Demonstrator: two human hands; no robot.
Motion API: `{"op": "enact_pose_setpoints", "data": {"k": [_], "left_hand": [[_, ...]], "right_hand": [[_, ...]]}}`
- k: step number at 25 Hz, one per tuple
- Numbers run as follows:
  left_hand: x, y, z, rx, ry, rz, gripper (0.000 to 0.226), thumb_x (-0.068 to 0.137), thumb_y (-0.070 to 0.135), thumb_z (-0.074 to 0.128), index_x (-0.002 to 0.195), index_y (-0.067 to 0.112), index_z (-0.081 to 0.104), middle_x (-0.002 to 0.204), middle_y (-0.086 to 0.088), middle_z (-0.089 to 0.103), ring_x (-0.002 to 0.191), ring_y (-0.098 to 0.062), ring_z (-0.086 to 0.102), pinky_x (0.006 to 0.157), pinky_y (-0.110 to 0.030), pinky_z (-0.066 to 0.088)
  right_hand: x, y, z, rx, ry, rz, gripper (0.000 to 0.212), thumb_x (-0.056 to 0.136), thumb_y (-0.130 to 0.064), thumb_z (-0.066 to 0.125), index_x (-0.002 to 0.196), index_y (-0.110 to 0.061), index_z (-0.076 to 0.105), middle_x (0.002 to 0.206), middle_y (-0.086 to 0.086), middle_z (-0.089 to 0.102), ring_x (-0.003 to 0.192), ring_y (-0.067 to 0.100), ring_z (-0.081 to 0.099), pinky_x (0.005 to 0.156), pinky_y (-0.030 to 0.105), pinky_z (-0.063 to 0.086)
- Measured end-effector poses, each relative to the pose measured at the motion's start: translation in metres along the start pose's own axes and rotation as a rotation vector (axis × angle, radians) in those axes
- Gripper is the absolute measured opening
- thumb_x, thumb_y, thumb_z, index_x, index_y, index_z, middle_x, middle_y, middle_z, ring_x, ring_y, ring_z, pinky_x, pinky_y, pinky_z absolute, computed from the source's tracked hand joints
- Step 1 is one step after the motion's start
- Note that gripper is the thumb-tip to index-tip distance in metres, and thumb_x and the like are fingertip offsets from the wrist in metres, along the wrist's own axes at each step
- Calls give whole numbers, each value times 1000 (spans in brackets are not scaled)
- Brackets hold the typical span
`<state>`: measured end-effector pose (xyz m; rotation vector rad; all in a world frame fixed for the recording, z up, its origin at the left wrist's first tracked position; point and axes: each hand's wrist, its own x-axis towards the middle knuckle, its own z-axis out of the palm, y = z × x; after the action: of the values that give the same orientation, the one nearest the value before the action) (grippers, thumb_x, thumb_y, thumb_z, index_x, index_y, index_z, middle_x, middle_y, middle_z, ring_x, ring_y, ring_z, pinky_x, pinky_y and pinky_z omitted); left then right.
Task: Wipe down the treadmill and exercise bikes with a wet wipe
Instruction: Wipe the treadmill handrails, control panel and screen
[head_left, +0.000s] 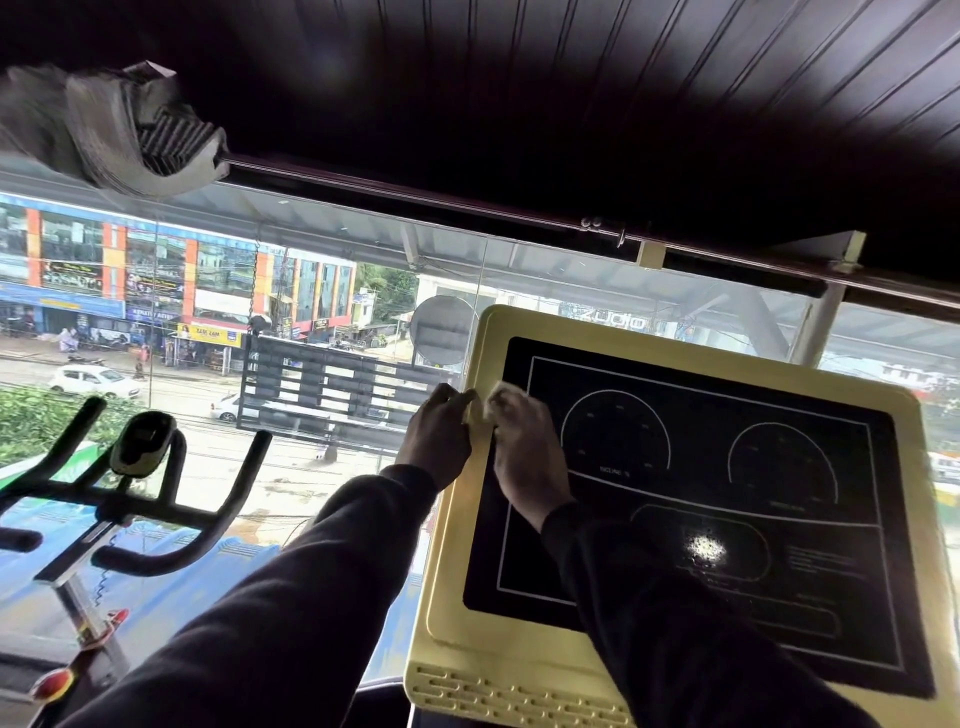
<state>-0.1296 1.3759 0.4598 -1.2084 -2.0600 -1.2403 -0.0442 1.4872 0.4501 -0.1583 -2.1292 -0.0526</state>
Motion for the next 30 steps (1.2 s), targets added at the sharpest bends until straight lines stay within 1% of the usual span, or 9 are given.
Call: {"op": "enact_pose_setpoints", "data": {"k": [3,6,10,15,18,22,25,28,30], "left_hand": [[-3,2,-1,-14,-10,-3,49,89,-6,57,137,6,56,123,-13,57,108,-31,59,91,-34,47],[-8,2,0,-2,-16,6,51,87,-8,58,137,6,56,123,-13,56,109,-29,58,91,-32,46],[-12,1,0,-17,-32,-5,52,90,-8,54,140,6,53,127,-12,55,110,-29,58,94,-37,49],[-19,-3,3,41,-31,10,50,93,1,57,142,10,50,141,-11,47,122,-29,52,97,-38,48],[-24,-4,8,199,-79,95,57,98,10,50,152,13,33,164,-5,16,149,-26,18,119,-42,27],[-27,-5,13,227,-118,180,63,96,5,40,156,9,19,166,-5,3,150,-16,-11,123,-35,-7],[-28,-4,13,218,-148,234,61,98,8,40,155,6,20,165,-7,6,151,-16,-5,124,-38,-2],[-29,0,13,163,-178,227,64,94,7,36,156,6,18,165,-5,5,152,-17,-2,124,-35,0],[-30,-1,12,145,-173,215,66,94,6,41,156,8,18,166,-3,4,152,-16,-3,124,-36,4]], "right_hand": [[-9,1,-2,19,-49,-140,45,86,10,59,121,-17,65,131,-4,58,119,13,50,104,22,42],[-10,-1,-3,26,34,79,43,84,12,58,115,-17,67,126,-5,60,114,13,51,97,27,48],[-29,-12,2,49,-34,-98,41,89,4,57,123,-18,64,127,-3,59,114,11,51,99,24,47],[-44,-17,5,23,27,41,46,81,10,65,119,-16,66,121,0,62,107,15,54,94,26,50],[-51,-16,0,42,32,-89,37,83,6,65,114,-14,68,111,1,65,98,13,54,85,21,49],[-60,-25,6,54,57,105,31,90,-2,63,119,-12,67,117,2,63,104,18,55,90,24,49],[-66,-16,4,24,21,-59,28,90,-4,65,118,-9,66,110,3,65,96,18,58,86,25,50],[-63,-13,0,41,142,112,26,83,1,70,107,-10,71,102,2,66,91,18,59,82,19,49],[-73,-24,9,67,96,77,24,86,0,66,108,-10,68,99,1,63,89,15,55,77,26,51]]}}
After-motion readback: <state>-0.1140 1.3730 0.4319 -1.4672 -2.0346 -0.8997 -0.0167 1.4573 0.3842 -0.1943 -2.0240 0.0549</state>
